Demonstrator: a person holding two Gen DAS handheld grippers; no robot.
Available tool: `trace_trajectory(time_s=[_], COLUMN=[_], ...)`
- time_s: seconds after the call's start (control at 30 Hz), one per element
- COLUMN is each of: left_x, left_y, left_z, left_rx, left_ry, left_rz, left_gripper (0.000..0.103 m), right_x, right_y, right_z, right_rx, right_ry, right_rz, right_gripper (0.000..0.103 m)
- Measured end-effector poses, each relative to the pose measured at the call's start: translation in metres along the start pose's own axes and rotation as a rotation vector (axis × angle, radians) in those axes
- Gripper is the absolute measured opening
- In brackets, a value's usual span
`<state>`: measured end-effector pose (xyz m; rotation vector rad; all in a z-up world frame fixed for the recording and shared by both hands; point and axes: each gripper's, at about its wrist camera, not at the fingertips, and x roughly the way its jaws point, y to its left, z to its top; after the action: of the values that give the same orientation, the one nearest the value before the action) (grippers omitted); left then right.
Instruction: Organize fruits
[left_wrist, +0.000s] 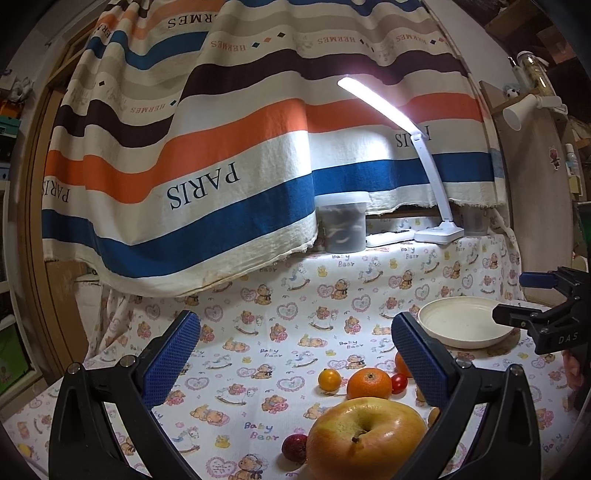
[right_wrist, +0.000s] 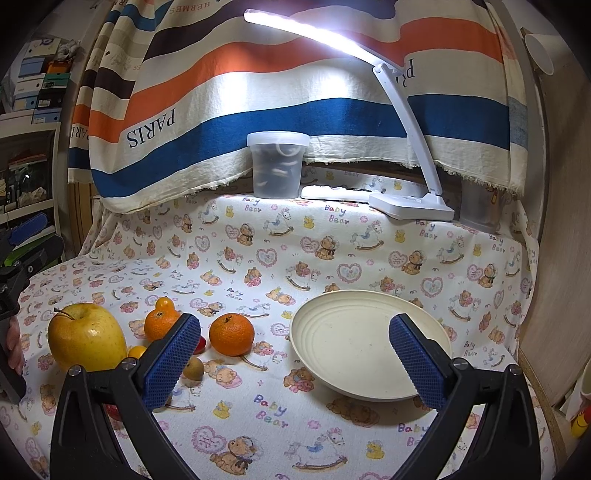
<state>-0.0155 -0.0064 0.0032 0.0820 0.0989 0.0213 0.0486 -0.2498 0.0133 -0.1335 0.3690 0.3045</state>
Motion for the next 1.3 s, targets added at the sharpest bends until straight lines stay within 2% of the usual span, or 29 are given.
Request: trace_trajectory(time_s=[0.47,0.6,0.77,0.8,0.9,1.07,1.2,1.3], left_x=[-0.008,-0.008,-0.011,-0.011,-0.006,0.000,0.005,0.011], left_y=[-0.004,-0.003,-0.006,-0.007,-0.005,0.006,0.006,0.008], left_z=[-0.001,-0.001,0.000,0.000,0.000,0.000,-0.001,-0.002], left_rx=[0.026,0.011,0.023,0.029,0.025,-0.029,-0.028,-0.035], left_ry=[-0.043,-0.033,-0.047,-0.048,-0.025,-0.002,0.023,0.061], left_rz=[0.007,-0.002,-0.009,-0.013,0.001,-0.013,-0.024,0.030], left_gripper=[0.103,0.103,0.103,0.103,0.103,0.103,0.103,0.103], right_x=[-0.001,0.002,-0.004,-0.008,-0.008,-0.005,0.000,0.005], right_y=[-0.001,-0.003,-0.001,0.000,-0.001,-0.012,-0.015,-0.017], right_z=[-0.003,-0.003,-0.002,-0.003,-0.002,-0.001,-0.001,-0.001], right_rx=[0.016,0.030,0.041,0.040,0.039,0.094,0.111,0.116], right_ry=[0.000,0.022,0.008,-0.005,-0.005,0.005,0.038,0.065], right_rz=[0.003,0.050,-0.095,-0.095,-0.071,-0.037,-0.007,0.002], right_gripper=[0.103,0.103,0.103,0.103,0.103,0.103,0.103,0.103])
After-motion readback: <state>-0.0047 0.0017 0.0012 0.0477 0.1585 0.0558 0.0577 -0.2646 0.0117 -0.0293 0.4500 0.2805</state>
